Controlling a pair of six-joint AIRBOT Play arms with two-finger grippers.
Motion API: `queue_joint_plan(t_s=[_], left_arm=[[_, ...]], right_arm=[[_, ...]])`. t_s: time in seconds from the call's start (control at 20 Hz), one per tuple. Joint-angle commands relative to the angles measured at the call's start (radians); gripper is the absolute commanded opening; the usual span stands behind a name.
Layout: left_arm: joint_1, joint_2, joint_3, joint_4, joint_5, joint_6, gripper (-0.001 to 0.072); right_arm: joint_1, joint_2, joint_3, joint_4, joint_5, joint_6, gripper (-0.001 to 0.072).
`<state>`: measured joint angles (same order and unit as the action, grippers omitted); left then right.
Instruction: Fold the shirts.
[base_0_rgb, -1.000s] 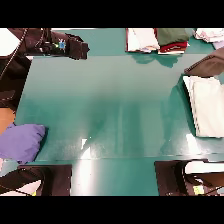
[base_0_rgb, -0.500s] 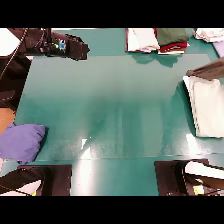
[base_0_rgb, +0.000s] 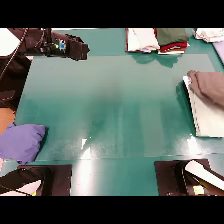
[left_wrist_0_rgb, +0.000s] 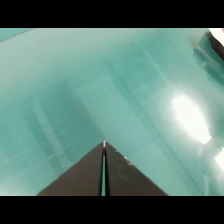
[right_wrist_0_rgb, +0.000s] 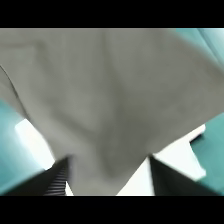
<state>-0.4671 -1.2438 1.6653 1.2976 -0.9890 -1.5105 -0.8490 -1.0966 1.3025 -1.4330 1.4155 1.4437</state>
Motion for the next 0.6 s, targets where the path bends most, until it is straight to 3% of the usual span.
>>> queue_joint_plan(t_s=[0.0, 0.15, 0.3, 0.4, 0.55], left_arm=[[0.000, 0.000, 0.000, 0.000, -0.009, 0.001, 0.0030], [0.000, 0.000, 0.000, 0.000, -0.018, 0.000, 0.0030], [0.000, 0.000, 0.000, 0.001, -0.014, 0.000, 0.0031], [0.000, 0.000, 0.000, 0.002, -0.018, 0.000, 0.0030], [0.000, 0.001, 0.000, 0.001, -0.029, 0.000, 0.0030]], right_arm=[[-0.079, 0.050, -0.118, -0.008, -0.025, -0.012, 0.0627], [-0.093, 0.087, -0.084, 0.019, -0.050, -0.011, 0.0627], [-0.071, 0.122, -0.015, 0.340, -0.100, -0.012, 0.0626], [0.026, 0.148, 0.013, 0.507, -0.143, -0.012, 0.0626], [0.288, 0.156, 0.053, 0.542, -0.164, -0.012, 0.0624]])
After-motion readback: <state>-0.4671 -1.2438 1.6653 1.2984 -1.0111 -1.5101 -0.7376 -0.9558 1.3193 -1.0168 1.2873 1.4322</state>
